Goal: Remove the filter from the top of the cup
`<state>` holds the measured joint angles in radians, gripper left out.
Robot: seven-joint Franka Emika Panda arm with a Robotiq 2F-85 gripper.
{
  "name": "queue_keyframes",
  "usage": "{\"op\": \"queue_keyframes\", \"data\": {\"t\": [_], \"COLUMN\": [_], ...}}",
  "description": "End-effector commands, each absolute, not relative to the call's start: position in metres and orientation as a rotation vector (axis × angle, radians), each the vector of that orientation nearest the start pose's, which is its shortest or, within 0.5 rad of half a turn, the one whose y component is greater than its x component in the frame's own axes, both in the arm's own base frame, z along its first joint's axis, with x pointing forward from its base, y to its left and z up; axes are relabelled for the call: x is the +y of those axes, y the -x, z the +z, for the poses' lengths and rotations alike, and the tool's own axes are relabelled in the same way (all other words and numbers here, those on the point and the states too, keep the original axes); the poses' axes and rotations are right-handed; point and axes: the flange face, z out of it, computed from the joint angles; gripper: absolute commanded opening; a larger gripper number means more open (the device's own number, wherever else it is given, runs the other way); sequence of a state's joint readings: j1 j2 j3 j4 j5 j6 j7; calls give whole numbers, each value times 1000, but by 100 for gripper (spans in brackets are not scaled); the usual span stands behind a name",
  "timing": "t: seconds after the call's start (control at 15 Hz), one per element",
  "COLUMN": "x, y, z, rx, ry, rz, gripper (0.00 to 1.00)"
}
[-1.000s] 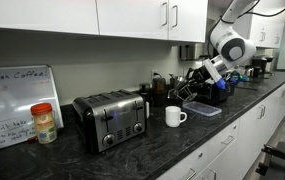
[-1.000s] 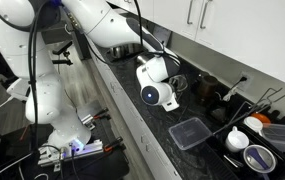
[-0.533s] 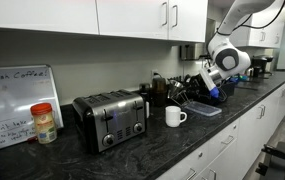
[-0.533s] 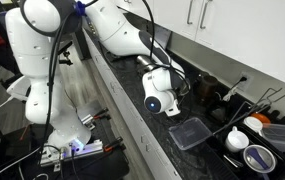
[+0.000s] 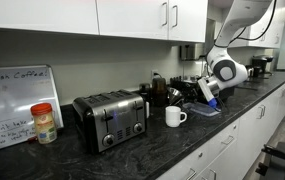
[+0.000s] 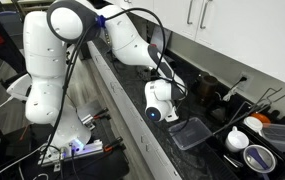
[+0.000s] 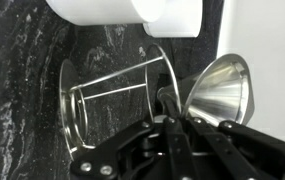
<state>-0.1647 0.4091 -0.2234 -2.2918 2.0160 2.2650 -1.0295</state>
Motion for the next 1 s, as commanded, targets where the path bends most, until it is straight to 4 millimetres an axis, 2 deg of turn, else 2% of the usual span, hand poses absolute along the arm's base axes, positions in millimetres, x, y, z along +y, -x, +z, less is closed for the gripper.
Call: {"op": "queue_keyframes", "data": {"t": [0.0, 0.4, 0.93], "x": [-180, -182, -179], "y": [-477, -462, -442], "z": [151, 156, 188], "rx": [1105, 1065, 1041], "ry": [1794, 1822, 1981], "rz": [-674, -700, -690], "gripper": [1, 1, 1]}}
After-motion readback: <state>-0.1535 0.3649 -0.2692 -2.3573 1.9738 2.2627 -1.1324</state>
